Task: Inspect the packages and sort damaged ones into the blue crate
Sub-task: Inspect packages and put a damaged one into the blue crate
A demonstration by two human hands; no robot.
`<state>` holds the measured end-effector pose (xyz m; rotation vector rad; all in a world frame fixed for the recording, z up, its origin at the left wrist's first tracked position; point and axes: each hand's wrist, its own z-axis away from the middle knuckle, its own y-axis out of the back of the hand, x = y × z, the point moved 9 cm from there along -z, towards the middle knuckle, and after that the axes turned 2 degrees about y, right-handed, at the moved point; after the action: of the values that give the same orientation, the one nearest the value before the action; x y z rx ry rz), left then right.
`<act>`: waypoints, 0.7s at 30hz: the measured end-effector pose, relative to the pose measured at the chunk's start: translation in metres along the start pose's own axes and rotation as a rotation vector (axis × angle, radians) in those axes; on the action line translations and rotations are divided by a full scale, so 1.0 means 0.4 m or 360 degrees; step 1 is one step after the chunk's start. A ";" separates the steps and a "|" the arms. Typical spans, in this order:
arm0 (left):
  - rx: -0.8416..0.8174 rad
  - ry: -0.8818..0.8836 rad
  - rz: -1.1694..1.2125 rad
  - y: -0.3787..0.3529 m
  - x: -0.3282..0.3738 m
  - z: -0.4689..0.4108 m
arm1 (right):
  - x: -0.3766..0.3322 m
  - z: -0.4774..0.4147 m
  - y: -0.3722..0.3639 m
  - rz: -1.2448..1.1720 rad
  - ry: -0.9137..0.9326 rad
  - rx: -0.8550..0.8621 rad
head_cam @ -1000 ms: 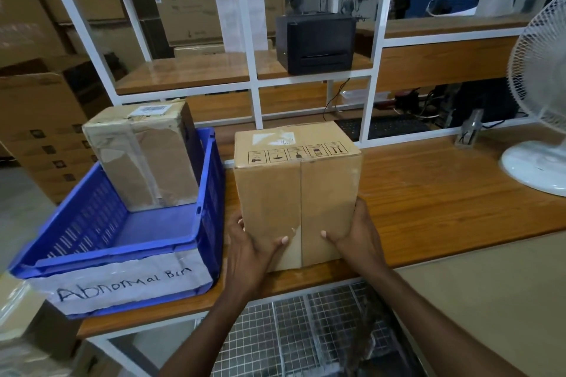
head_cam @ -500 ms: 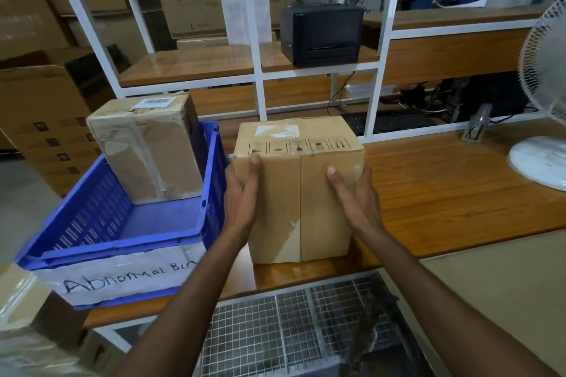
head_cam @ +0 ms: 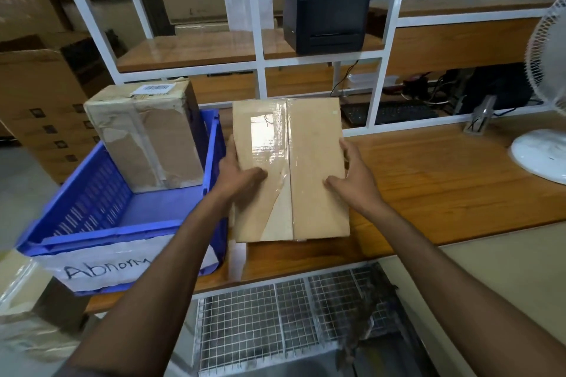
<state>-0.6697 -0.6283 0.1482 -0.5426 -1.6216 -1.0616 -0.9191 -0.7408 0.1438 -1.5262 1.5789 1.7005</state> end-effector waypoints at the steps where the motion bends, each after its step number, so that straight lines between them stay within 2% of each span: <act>1: -0.0073 0.0033 -0.0017 -0.011 -0.022 0.009 | 0.015 0.010 -0.014 0.0040 -0.0005 -0.0019; 4: -0.0207 0.0109 -0.0008 -0.031 -0.081 0.040 | 0.058 0.037 -0.042 0.0094 -0.0075 -0.0026; 8: -0.0249 0.0369 -0.0042 -0.043 -0.187 0.074 | 0.099 0.070 -0.056 0.0033 -0.0172 0.0022; 11: -0.0259 0.0440 0.0047 -0.055 -0.230 0.099 | 0.123 0.082 -0.073 0.0043 -0.0225 0.0000; 16: -0.0010 0.0294 -0.0065 -0.027 -0.189 0.115 | 0.082 0.074 -0.061 0.0108 -0.0183 0.0067; 21: 0.0354 -0.0043 0.0003 0.054 -0.039 0.107 | -0.059 0.051 0.039 -0.0089 0.0037 0.0337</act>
<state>-0.6703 -0.5785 0.1401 -0.4113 -1.7359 -0.8617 -0.9329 -0.7189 0.1673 -1.4738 1.6528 1.4398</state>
